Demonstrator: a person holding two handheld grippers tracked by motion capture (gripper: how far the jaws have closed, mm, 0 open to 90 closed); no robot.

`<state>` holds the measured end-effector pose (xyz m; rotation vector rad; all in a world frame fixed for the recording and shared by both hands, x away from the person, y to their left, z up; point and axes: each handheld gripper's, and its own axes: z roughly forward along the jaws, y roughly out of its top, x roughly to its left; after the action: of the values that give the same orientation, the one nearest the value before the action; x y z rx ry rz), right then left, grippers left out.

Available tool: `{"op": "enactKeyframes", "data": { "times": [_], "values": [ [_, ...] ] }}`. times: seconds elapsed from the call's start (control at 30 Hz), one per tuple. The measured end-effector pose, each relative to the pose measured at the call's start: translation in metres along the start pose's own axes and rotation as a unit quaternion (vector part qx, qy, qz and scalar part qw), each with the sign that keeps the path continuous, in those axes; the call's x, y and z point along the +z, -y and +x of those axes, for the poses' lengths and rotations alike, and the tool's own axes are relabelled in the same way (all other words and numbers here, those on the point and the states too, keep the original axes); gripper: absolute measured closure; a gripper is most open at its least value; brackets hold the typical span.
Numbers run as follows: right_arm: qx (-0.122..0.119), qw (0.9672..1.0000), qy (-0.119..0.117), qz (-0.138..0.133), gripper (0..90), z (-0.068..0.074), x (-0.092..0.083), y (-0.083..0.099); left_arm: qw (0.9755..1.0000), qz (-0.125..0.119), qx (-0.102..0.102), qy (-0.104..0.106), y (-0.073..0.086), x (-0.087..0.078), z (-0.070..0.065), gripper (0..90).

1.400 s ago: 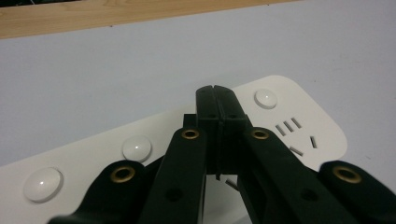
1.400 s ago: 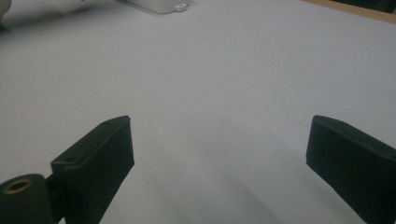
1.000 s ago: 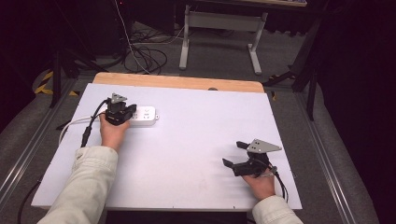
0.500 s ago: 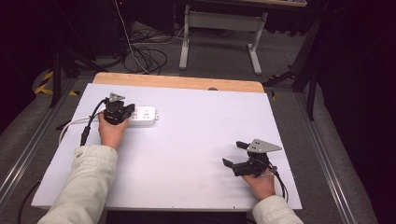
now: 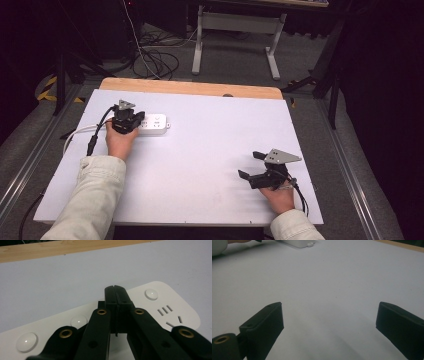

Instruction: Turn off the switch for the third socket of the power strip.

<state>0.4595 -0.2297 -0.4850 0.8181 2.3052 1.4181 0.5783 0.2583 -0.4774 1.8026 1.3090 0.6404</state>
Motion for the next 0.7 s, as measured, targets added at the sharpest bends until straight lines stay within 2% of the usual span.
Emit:
{"op": "enactKeyframes", "data": {
  "times": [0.33, 0.4, 0.57, 0.63, 0.67, 0.7],
  "values": [
    [0.000, 1.0000, 0.000, 0.000, 8.1, 0.000, 0.000, 0.000, 0.9986, 0.004, 0.044, -0.029, 0.000, 0.001, -0.008, 89.9],
    [0.000, 1.0000, 0.000, 0.001, 8.1, 0.000, 0.000, 0.000, 0.9989, 0.006, 0.042, -0.022, 0.000, 0.001, -0.009, 89.9],
    [0.000, 1.0000, 0.000, 0.001, 8.1, 0.000, 0.000, 0.000, 0.9989, 0.014, 0.038, -0.025, -0.002, 0.001, -0.010, 90.0],
    [-0.001, 1.0000, 0.000, 0.001, 8.1, 0.000, 0.000, 0.000, 0.9974, 0.034, 0.056, -0.032, -0.008, 0.002, -0.014, 90.0],
    [-0.001, 1.0000, 0.000, 0.001, 8.1, 0.000, 0.000, 0.000, 0.9974, 0.034, 0.056, -0.032, -0.008, 0.002, -0.014, 90.0],
    [-0.001, 1.0000, 0.000, 0.002, 8.1, 0.000, 0.000, 0.000, 0.9978, 0.034, 0.051, -0.024, -0.009, 0.003, -0.014, 90.0]
  ]
}}
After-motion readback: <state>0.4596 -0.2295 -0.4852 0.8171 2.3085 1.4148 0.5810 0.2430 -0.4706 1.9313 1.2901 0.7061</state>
